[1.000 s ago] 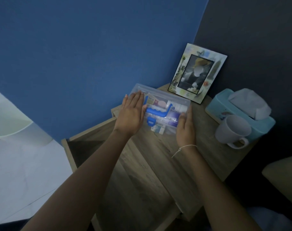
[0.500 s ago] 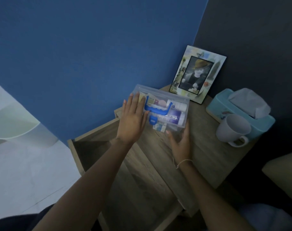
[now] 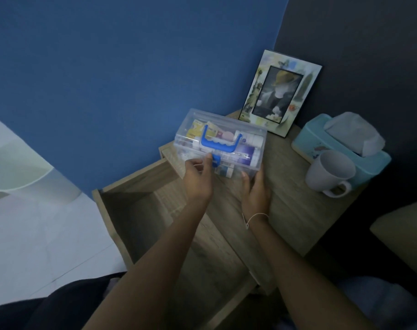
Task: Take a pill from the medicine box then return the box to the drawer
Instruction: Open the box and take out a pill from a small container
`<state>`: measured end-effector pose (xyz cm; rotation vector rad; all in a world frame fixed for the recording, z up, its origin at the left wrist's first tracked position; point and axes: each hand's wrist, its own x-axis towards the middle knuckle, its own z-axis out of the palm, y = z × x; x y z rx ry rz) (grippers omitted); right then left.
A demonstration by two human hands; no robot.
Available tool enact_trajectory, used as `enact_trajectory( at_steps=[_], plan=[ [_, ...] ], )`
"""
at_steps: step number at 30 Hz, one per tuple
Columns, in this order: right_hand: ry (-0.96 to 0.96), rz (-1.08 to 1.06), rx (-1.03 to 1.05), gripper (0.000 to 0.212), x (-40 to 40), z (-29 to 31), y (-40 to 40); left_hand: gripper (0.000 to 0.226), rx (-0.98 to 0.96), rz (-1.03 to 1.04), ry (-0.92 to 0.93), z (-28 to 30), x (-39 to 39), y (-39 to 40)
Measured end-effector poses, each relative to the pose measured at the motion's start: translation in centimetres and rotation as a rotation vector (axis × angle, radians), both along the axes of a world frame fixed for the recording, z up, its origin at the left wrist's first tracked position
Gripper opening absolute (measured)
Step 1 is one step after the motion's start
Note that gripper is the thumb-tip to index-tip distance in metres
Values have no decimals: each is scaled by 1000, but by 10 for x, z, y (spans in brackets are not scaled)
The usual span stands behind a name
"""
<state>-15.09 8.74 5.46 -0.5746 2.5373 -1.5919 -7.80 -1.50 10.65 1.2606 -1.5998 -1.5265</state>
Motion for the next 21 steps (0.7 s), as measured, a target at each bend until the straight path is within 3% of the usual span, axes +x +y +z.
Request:
enact_trajectory(
  at_steps=[3, 7, 17, 21],
  plan=[
    [22, -12, 10, 53, 1, 0, 1, 48, 258, 5, 56, 0, -6, -2],
    [13, -14, 30, 54, 0, -1, -1, 49, 380, 5, 85, 4, -8, -5],
    [19, -23, 54, 55, 1, -1, -1, 34, 340, 43, 81, 16, -9, -8],
    [32, -25, 68, 54, 1, -2, -1, 25, 232, 84, 76, 26, -13, -11]
  ],
)
